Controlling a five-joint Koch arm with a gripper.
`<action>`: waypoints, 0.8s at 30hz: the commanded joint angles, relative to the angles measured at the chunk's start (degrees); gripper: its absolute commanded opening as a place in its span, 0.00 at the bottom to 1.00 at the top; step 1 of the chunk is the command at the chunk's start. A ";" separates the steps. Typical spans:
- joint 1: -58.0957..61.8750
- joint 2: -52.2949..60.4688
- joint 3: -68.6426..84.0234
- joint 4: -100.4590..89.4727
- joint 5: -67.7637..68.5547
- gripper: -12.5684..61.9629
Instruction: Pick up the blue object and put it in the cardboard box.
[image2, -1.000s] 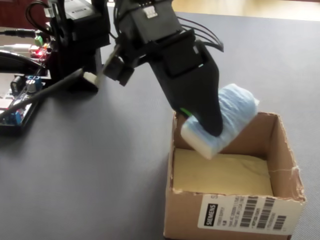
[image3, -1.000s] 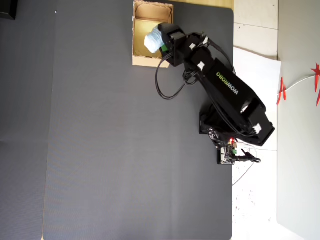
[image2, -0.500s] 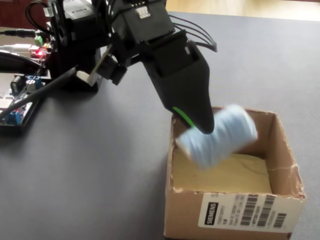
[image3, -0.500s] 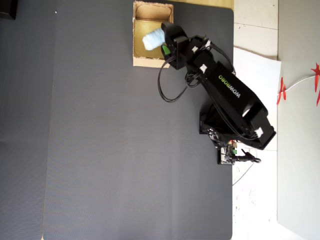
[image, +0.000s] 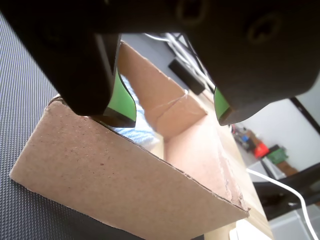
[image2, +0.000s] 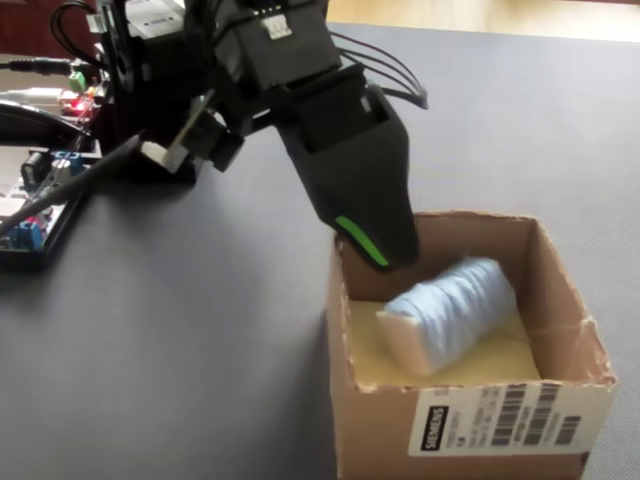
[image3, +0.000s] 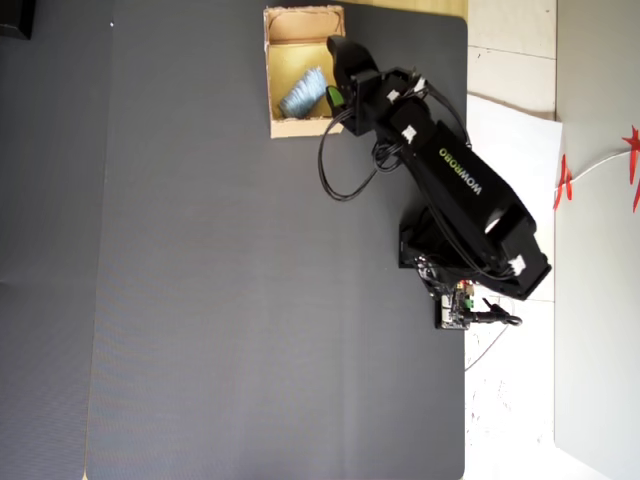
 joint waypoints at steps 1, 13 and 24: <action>0.62 0.88 -3.43 -2.20 1.32 0.58; -5.01 3.52 -2.81 -11.60 6.33 0.58; -12.30 7.65 -5.45 -19.07 13.71 0.58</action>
